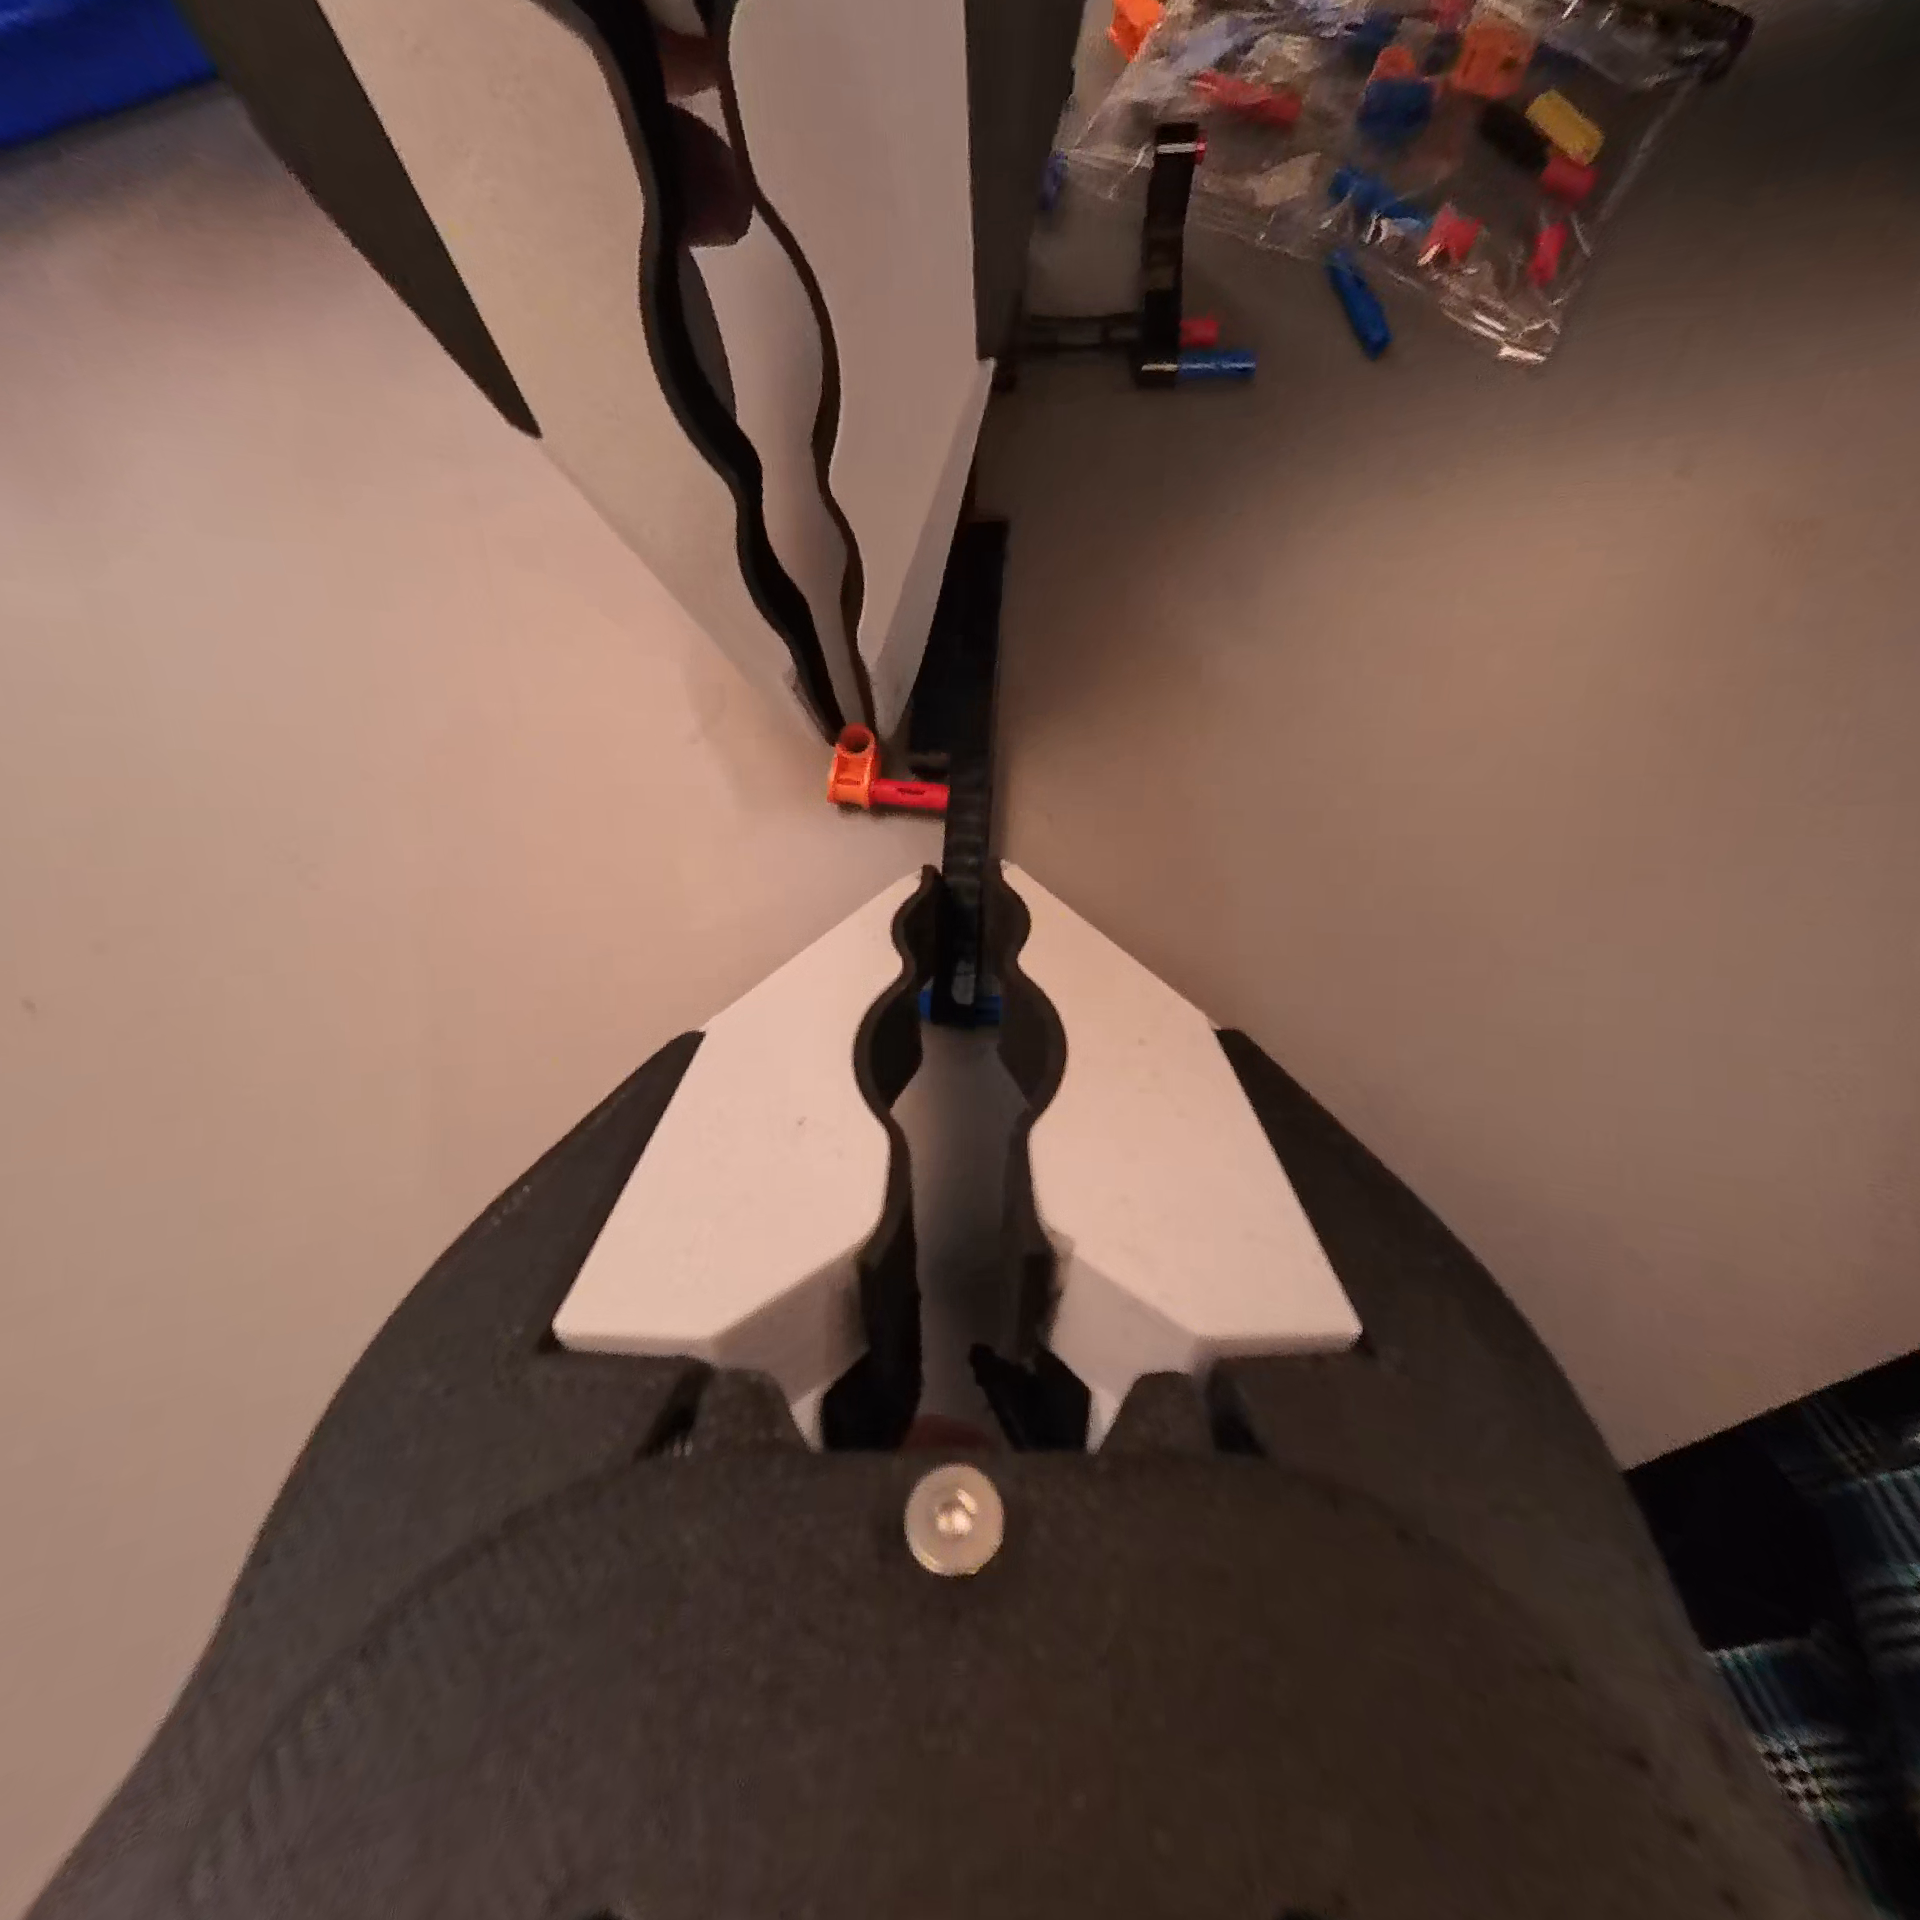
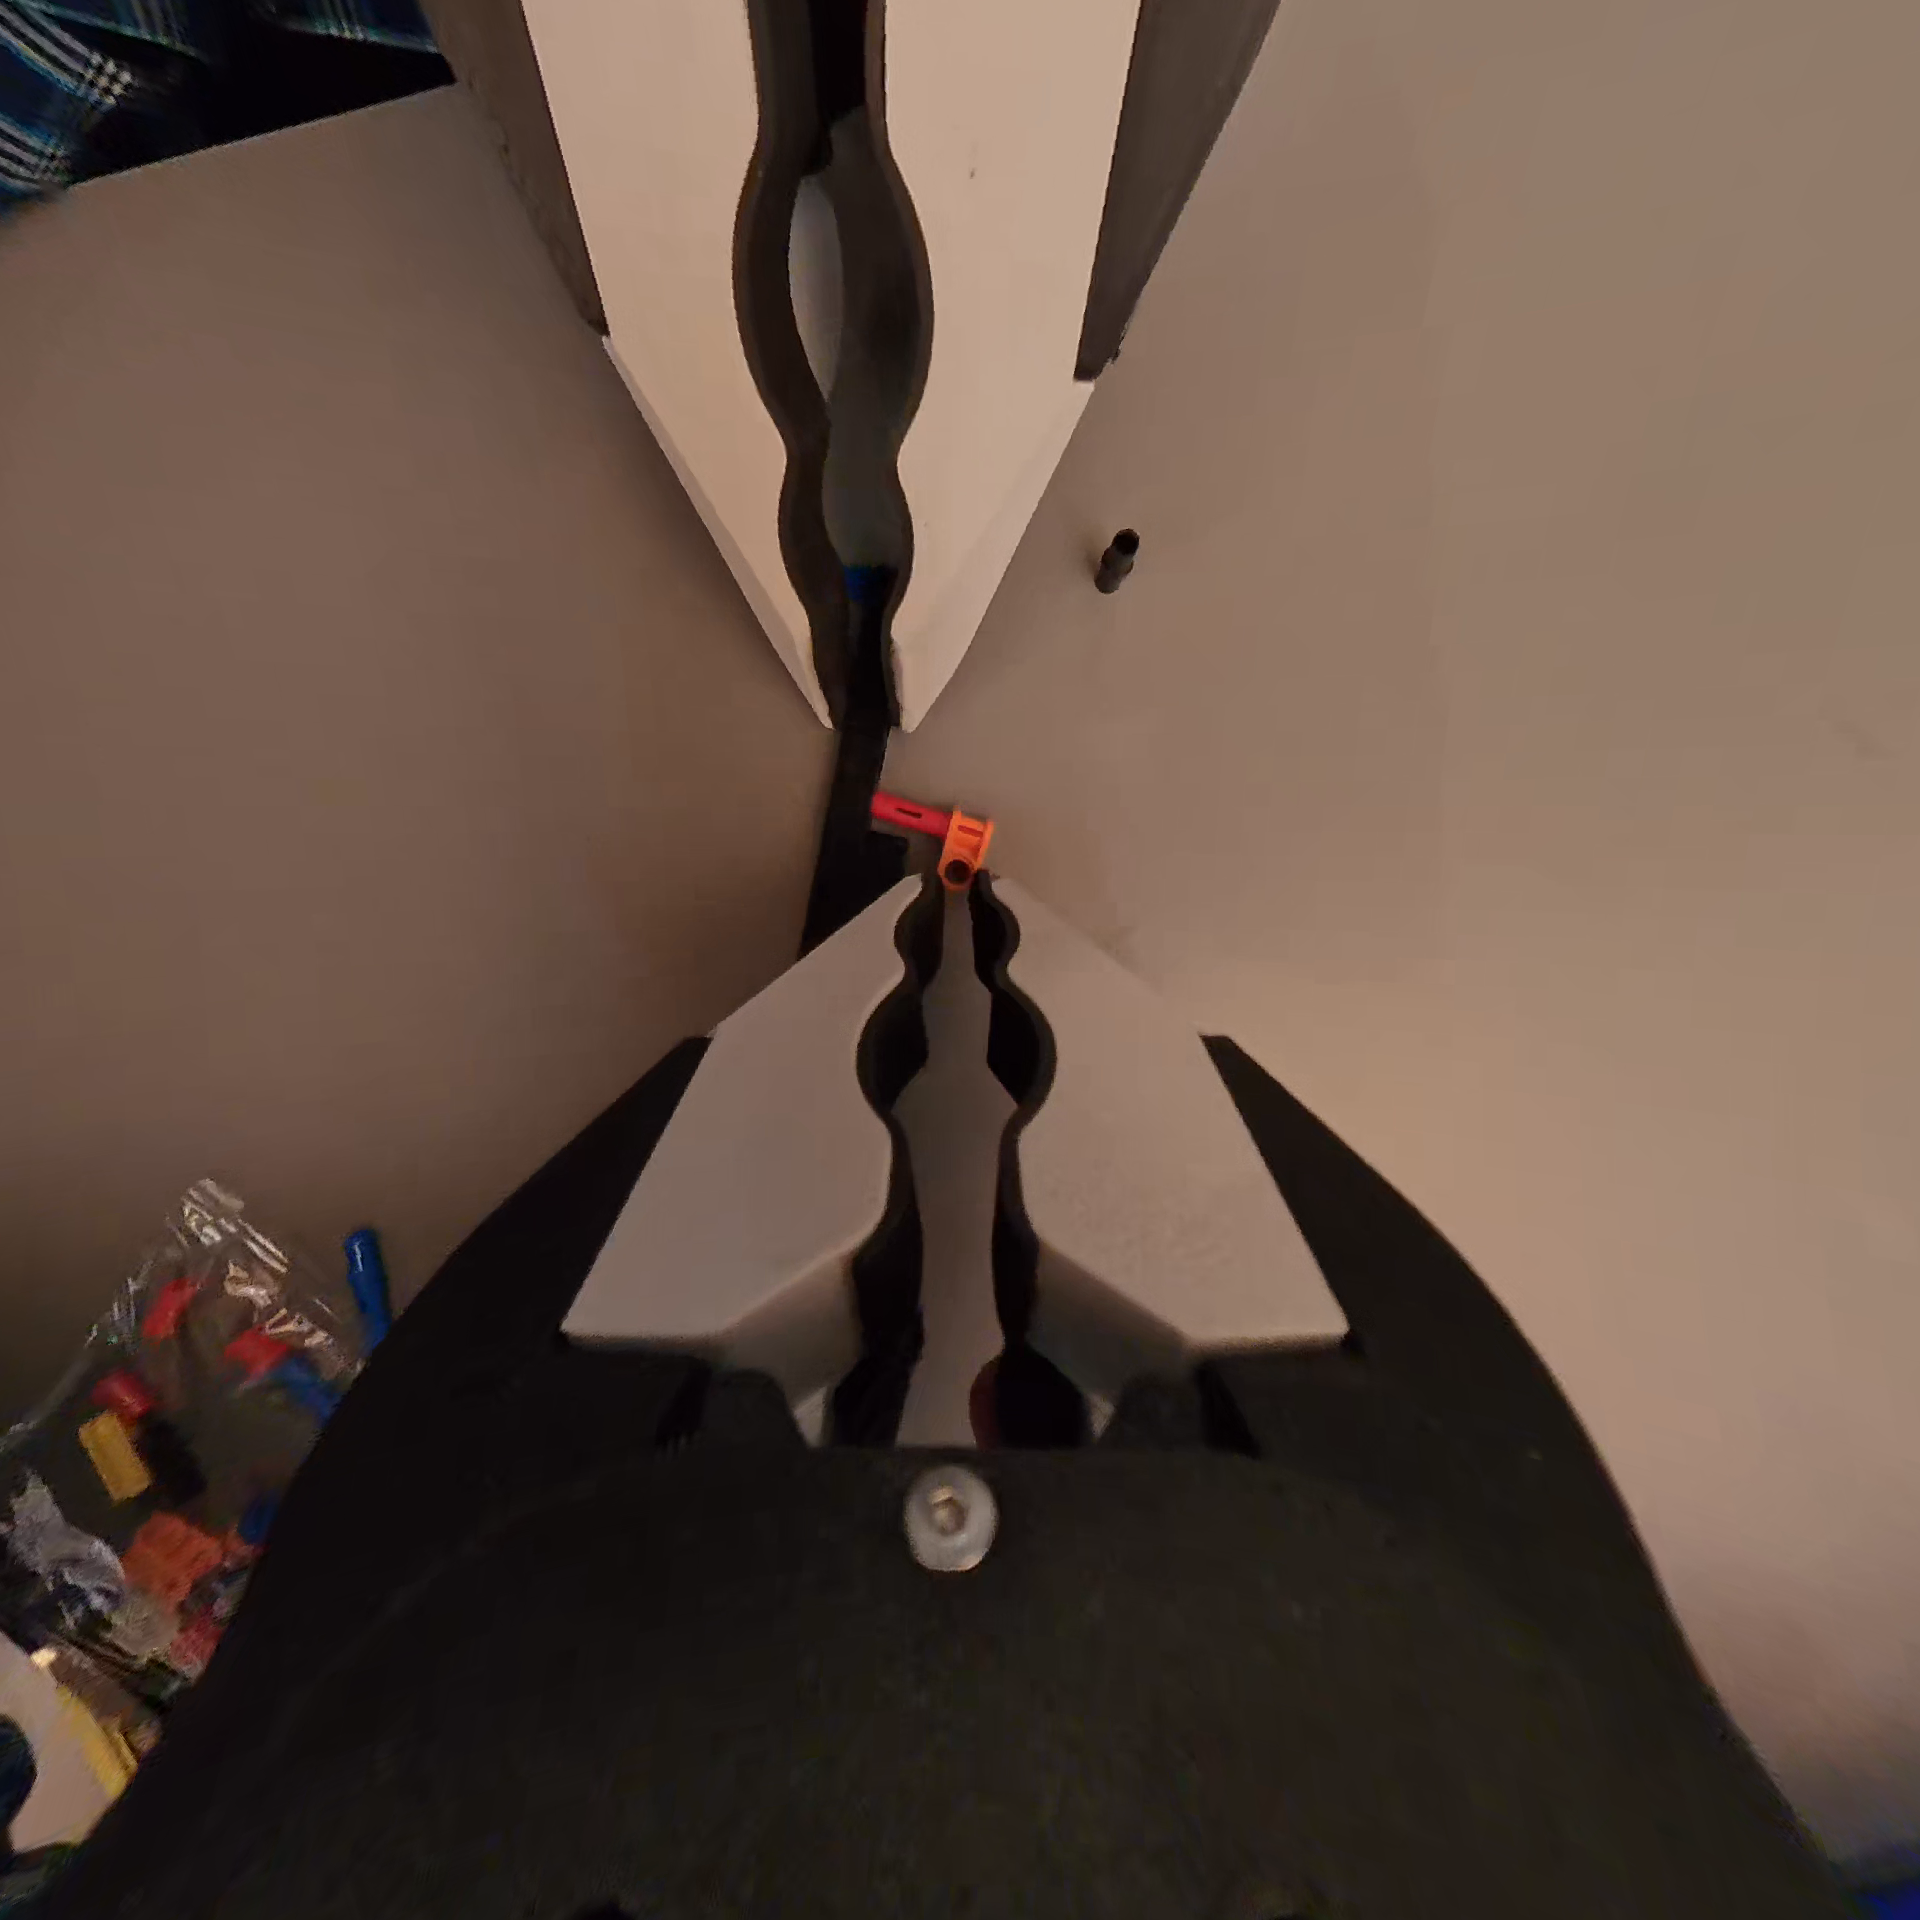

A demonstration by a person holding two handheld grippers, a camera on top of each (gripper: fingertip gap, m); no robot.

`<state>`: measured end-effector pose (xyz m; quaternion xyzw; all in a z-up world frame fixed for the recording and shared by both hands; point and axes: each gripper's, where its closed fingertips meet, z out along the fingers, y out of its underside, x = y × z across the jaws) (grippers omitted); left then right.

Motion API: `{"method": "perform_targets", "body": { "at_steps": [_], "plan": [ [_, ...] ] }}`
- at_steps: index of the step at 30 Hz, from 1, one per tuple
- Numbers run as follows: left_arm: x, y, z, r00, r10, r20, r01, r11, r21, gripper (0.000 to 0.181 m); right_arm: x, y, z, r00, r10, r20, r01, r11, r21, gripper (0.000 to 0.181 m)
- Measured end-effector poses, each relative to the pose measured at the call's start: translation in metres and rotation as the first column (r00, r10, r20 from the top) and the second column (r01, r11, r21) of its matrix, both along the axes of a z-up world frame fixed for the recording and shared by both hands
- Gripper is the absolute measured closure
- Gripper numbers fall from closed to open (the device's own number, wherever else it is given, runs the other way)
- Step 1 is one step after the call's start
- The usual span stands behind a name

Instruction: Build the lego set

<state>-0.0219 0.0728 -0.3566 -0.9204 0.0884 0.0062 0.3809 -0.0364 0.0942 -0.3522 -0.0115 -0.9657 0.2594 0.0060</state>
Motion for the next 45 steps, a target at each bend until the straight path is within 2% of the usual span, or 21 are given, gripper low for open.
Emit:
{"method": "perform_targets", "body": {
  "at_steps": [9,20,29,35,38,42,45],
  "plan": [
    [0.001,0.001,0.000,1.000,-0.006,0.027,0.006,1.000,0.014,0.174,0.001,-0.001,-0.001,0.997,0.063,0.042,-0.064,0.998,0.017,0.179],
    [0.002,0.001,0.000,0.999,-0.011,0.031,0.010,1.000,0.022,0.174,0.002,0.003,-0.001,0.994,-0.043,0.100,0.043,0.999,0.001,0.169],
    [0.002,0.002,0.000,0.999,-0.014,0.033,0.013,1.000,0.025,0.174,0.005,0.002,0.014,0.990,-0.113,0.082,0.116,0.993,-0.036,0.139],
    [0.002,0.002,0.000,0.999,-0.014,0.032,0.013,1.000,0.027,0.175,0.011,-0.008,0.008,0.991,-0.132,0.037,0.134,0.990,-0.038,0.121],
    [0.002,0.001,0.000,0.999,-0.014,0.034,0.013,1.000,0.028,0.175,0.011,-0.008,0.005,0.989,-0.146,0.018,0.147,0.988,-0.043,0.122],
    [0.002,0.001,0.000,0.999,-0.014,0.036,0.013,1.000,0.028,0.175,0.011,-0.008,0.004,0.989,-0.148,0.006,0.149,0.987,-0.060,0.133],
    [0.002,0.001,0.000,0.999,-0.014,0.038,0.013,1.000,0.028,0.175,0.011,-0.008,-0.001,0.989,-0.149,0.009,0.149,0.987,-0.057,0.133]
  ]
}}
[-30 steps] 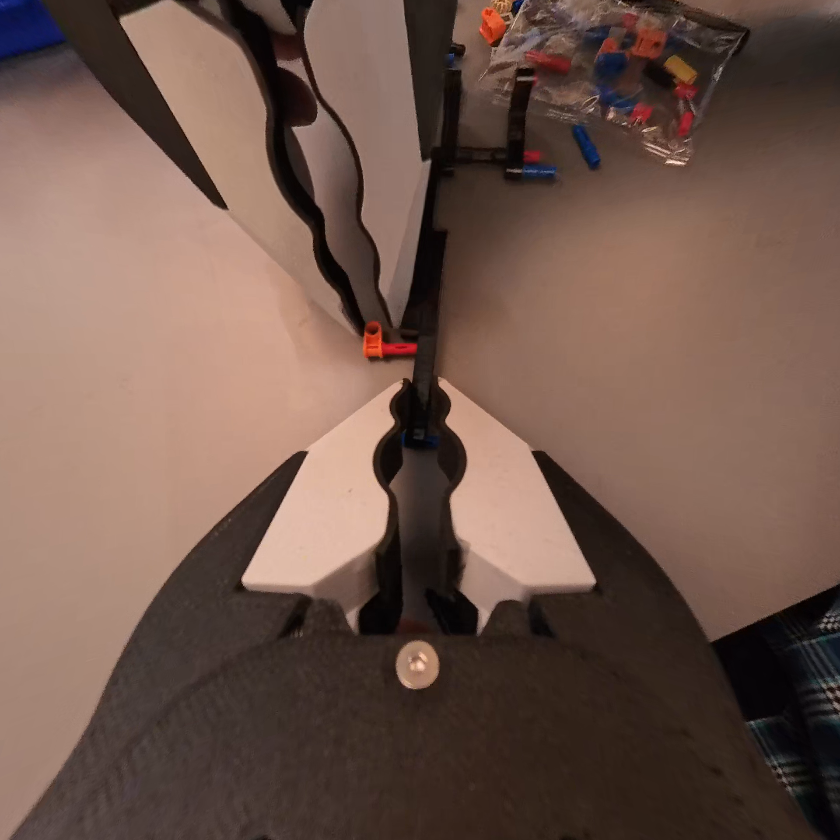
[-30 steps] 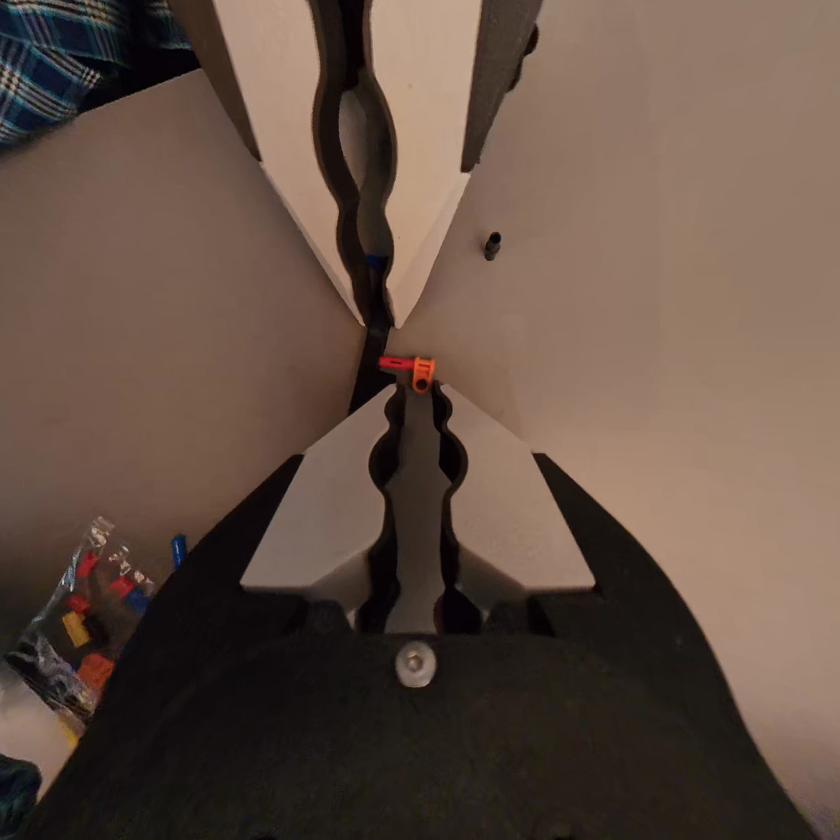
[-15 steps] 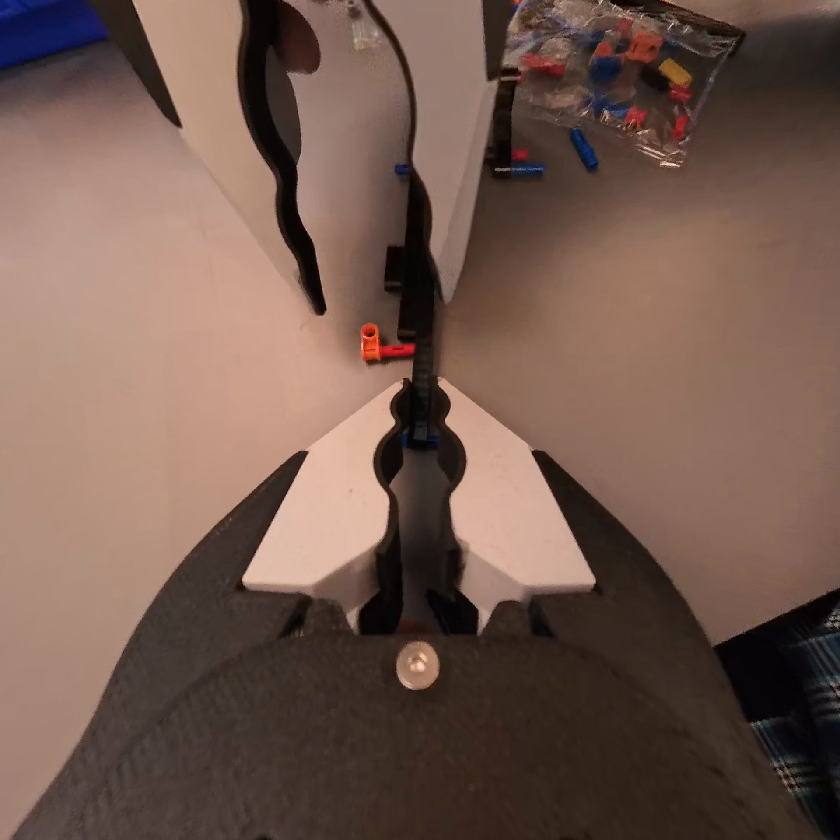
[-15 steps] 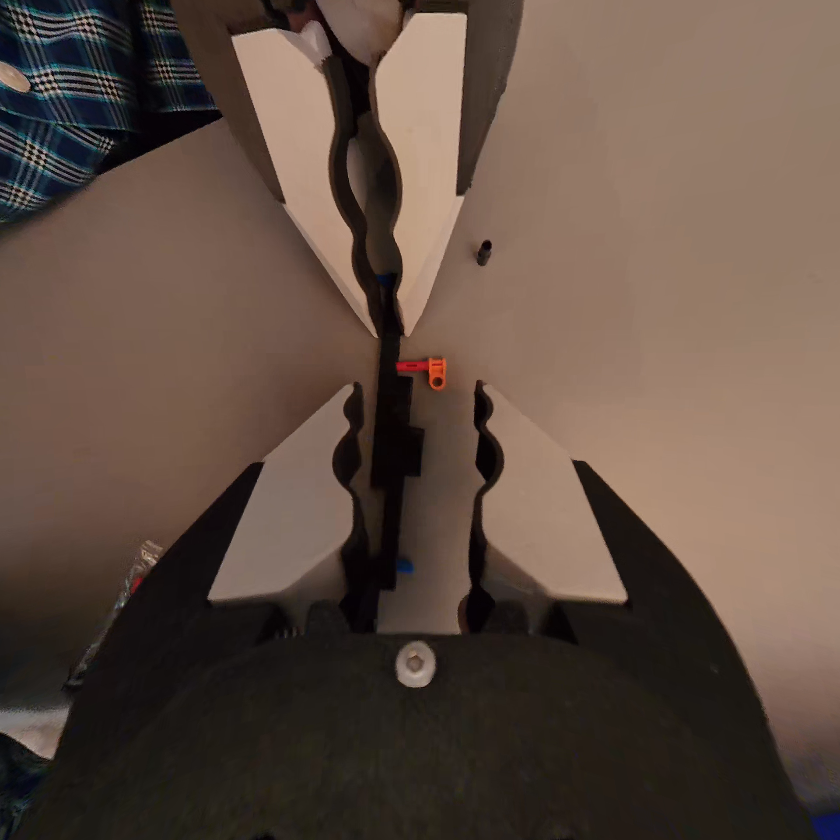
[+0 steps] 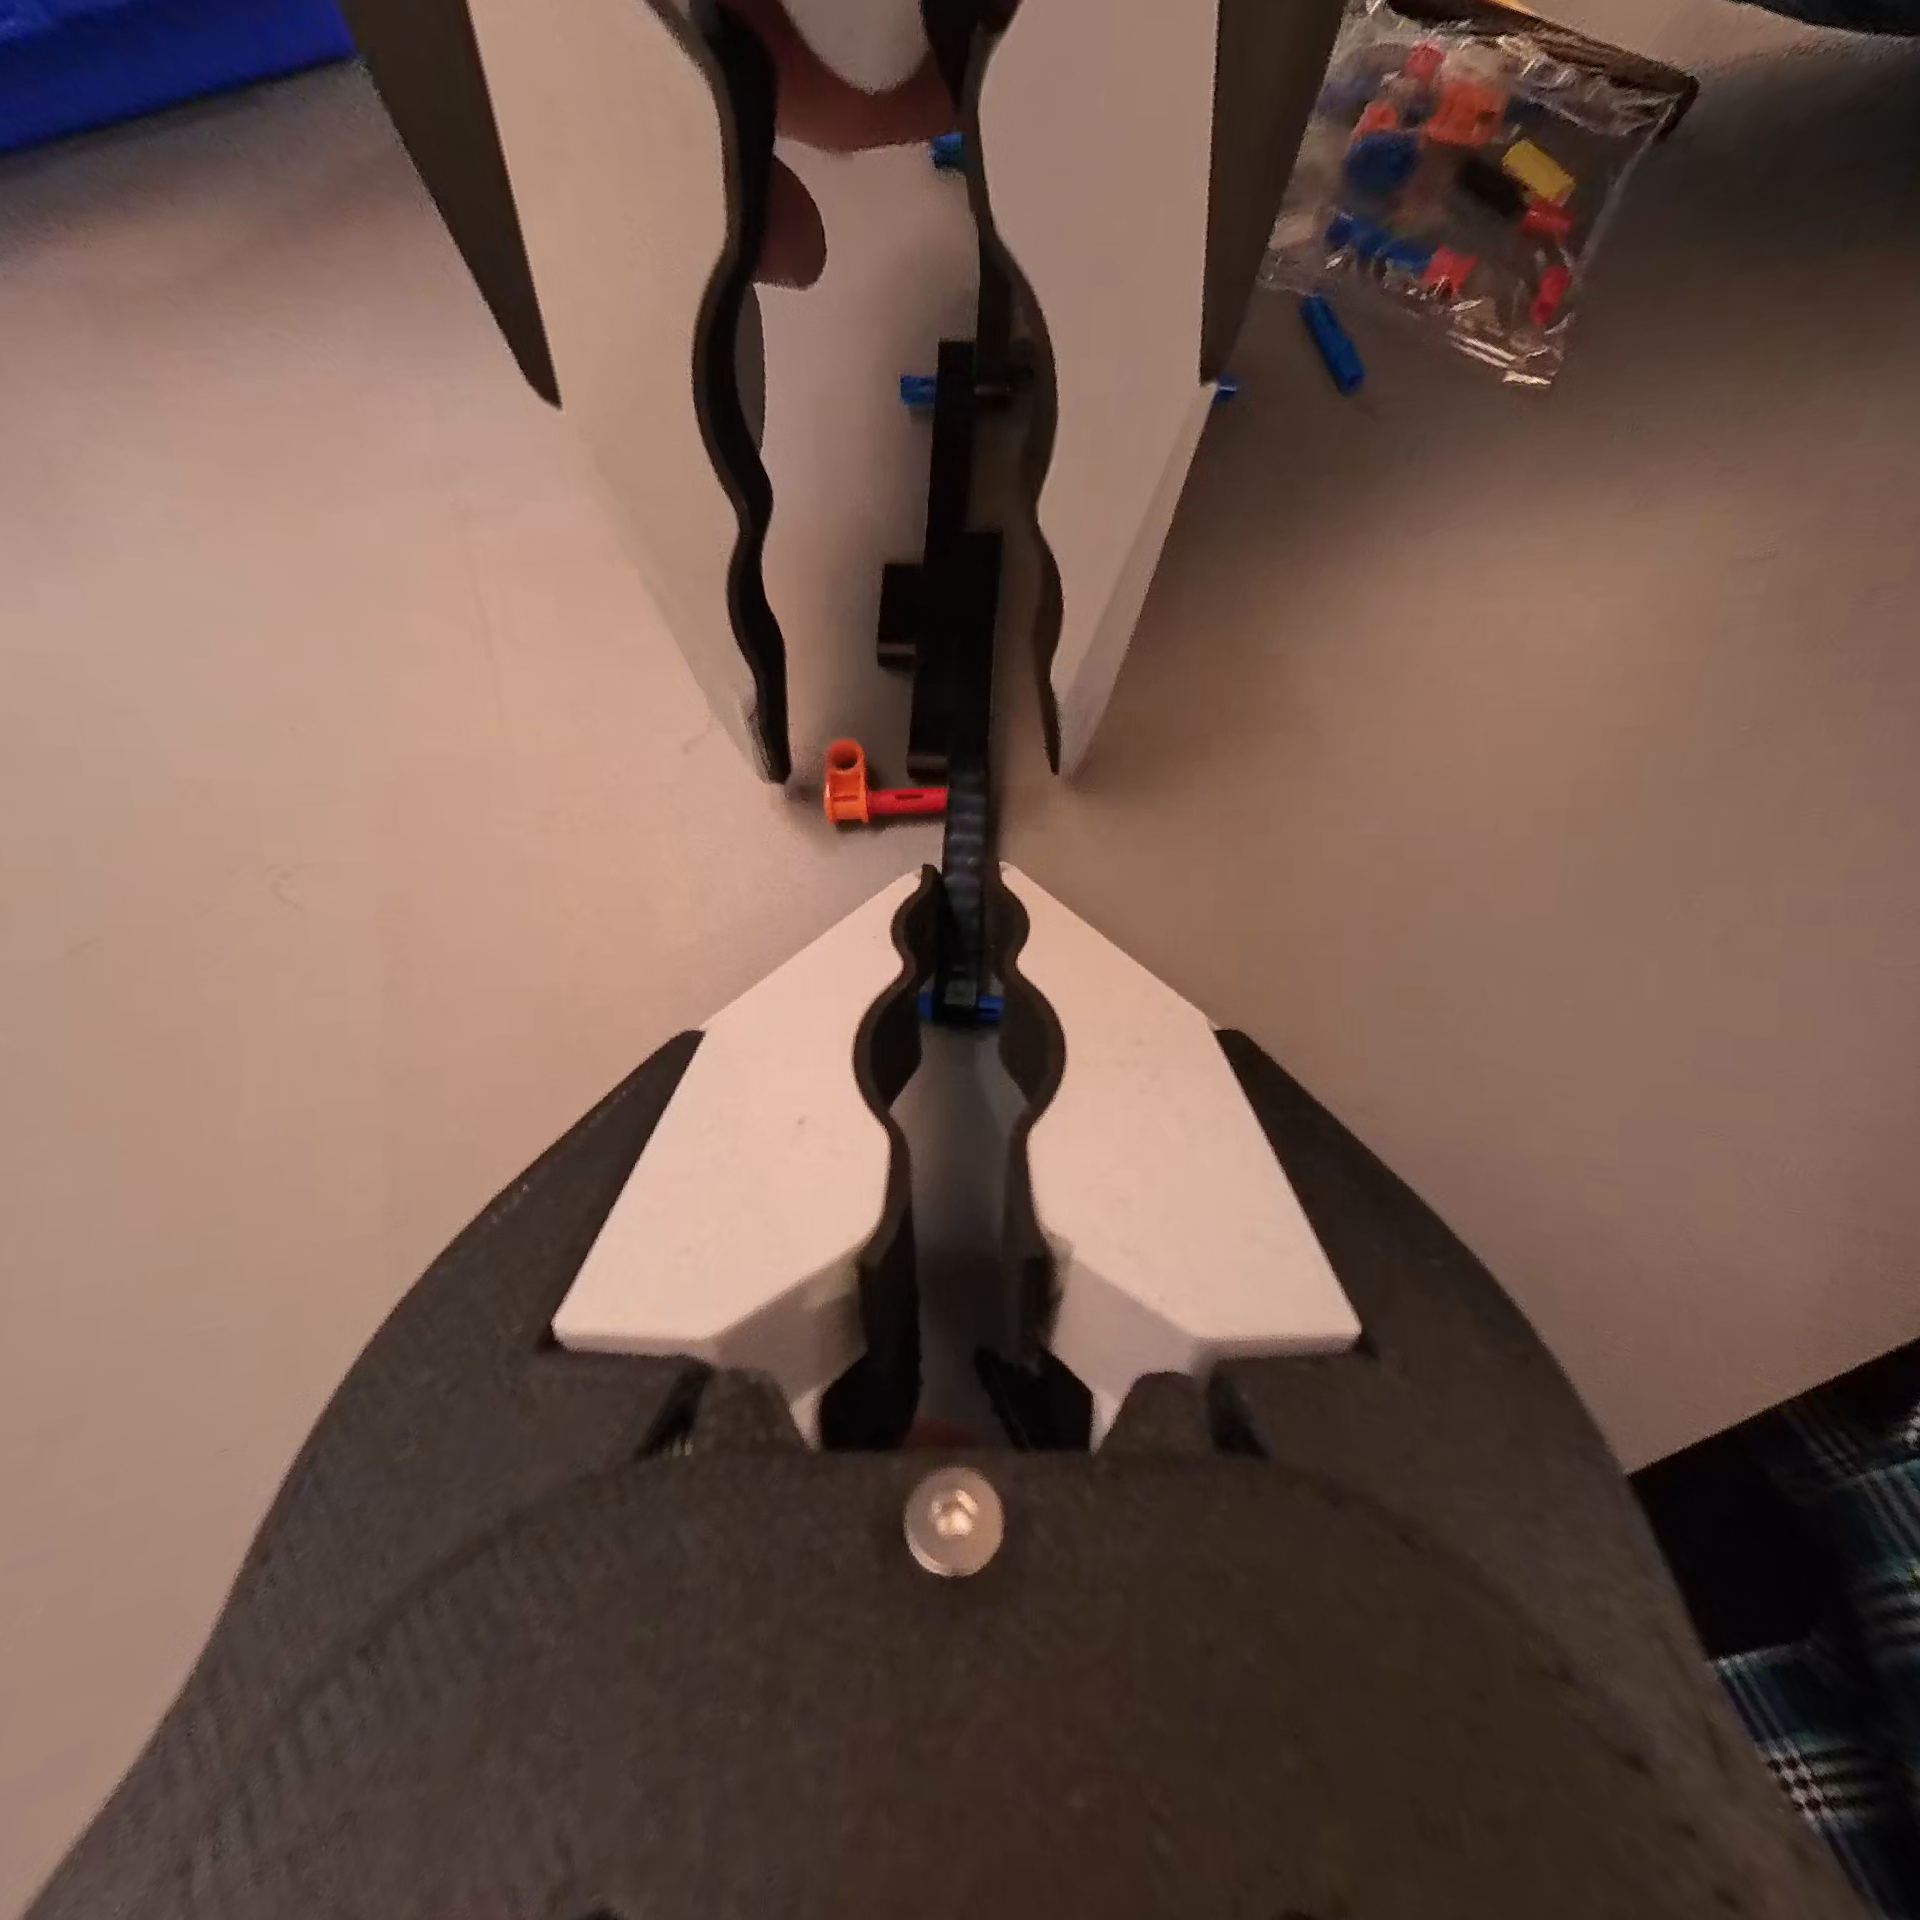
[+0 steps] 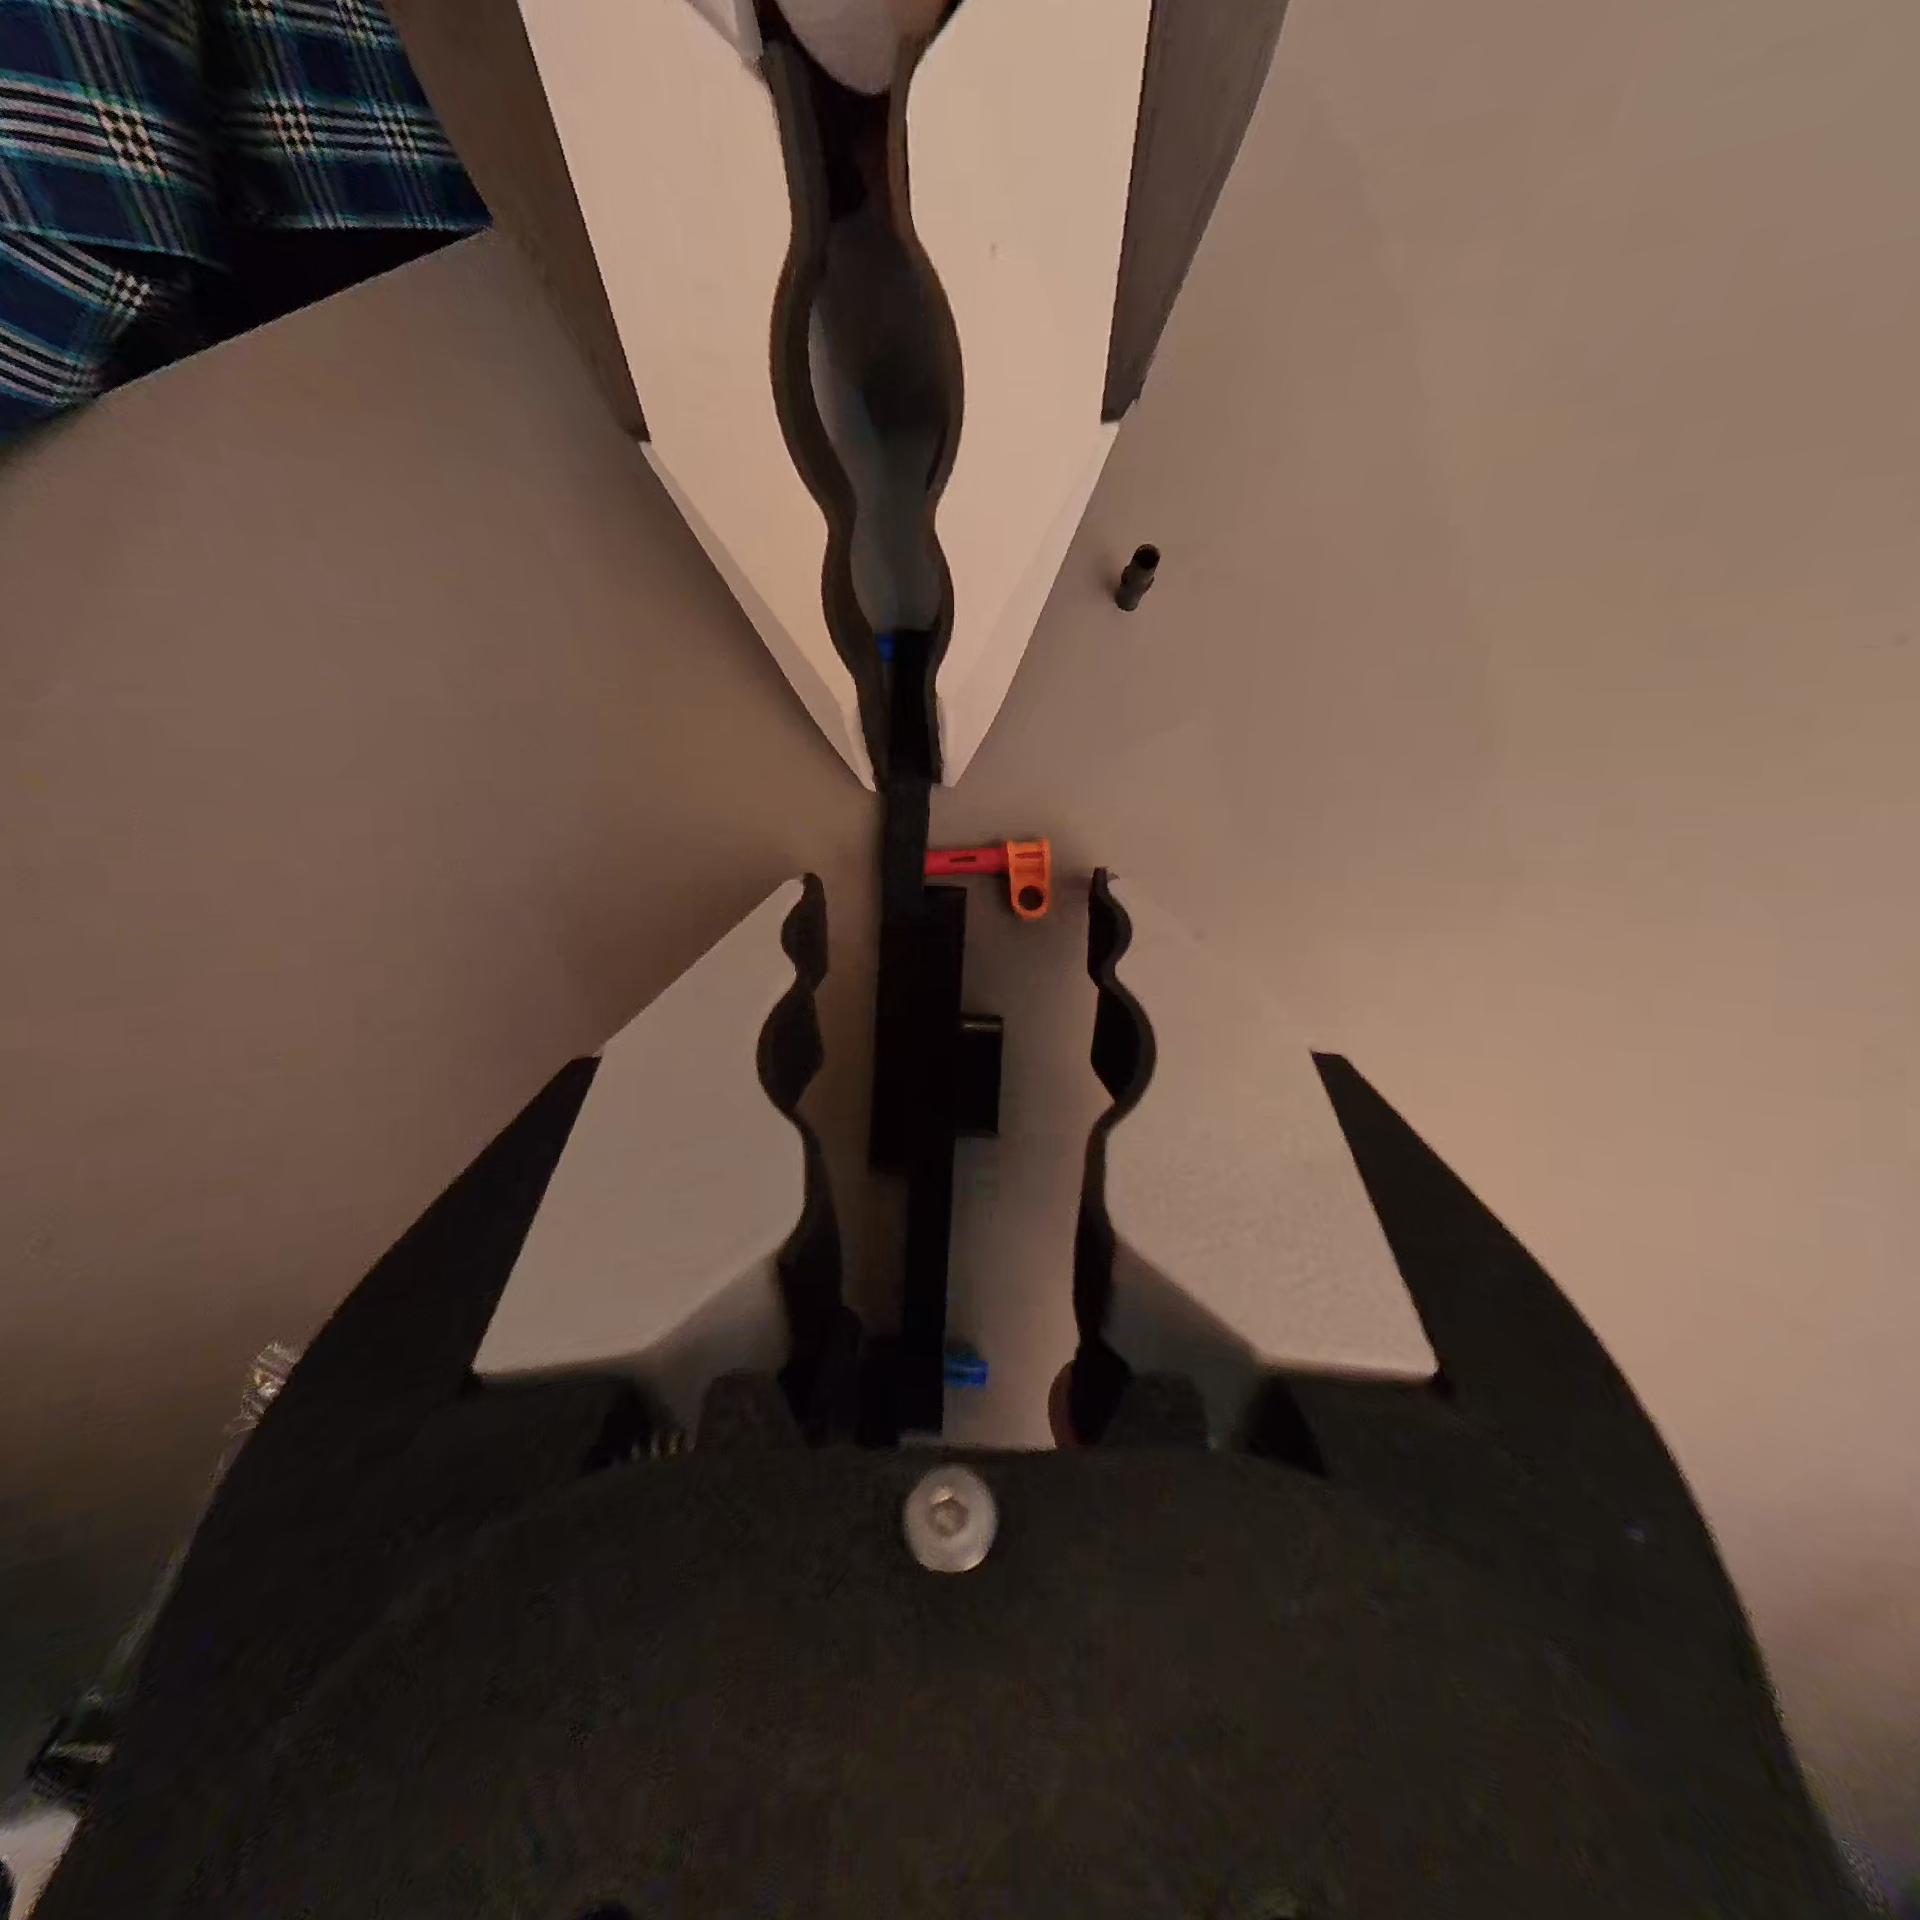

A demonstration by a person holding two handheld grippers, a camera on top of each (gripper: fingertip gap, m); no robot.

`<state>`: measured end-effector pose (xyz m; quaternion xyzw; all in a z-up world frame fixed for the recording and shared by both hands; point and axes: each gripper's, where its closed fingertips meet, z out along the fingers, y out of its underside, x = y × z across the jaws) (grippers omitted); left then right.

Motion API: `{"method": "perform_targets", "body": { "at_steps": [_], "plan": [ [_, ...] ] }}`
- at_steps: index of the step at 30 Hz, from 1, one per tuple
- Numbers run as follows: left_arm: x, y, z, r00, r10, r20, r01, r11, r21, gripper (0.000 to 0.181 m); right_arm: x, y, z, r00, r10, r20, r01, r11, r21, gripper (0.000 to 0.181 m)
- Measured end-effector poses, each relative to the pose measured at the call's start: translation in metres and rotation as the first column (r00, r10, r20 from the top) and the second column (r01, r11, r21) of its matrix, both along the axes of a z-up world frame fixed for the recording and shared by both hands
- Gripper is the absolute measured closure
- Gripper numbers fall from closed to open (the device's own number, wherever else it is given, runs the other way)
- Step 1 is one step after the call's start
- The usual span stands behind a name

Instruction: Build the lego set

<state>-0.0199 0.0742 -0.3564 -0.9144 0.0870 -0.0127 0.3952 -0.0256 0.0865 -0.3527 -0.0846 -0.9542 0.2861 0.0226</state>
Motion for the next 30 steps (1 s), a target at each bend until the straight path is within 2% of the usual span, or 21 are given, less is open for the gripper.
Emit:
{"method": "perform_targets", "body": {
  "at_steps": [8,26,30],
  "plan": [
    [0.0001,0.0000,0.0000,1.000,0.000,-0.003,0.000,1.000,0.001,0.175,0.0013,-0.0019,-0.0013,1.000,0.001,-0.006,-0.001,1.000,-0.029,0.145],
    [0.0012,0.0015,0.0005,1.000,-0.008,-0.023,0.008,1.000,-0.006,0.175,-0.0020,-0.0020,0.0015,1.000,-0.012,-0.016,0.011,0.999,-0.053,0.153],
    [0.0011,0.0057,0.0010,0.999,-0.008,-0.042,0.007,1.000,-0.020,0.168,-0.0019,-0.0017,0.0020,1.000,-0.017,-0.015,0.016,0.998,-0.067,0.154]
  ]
}}
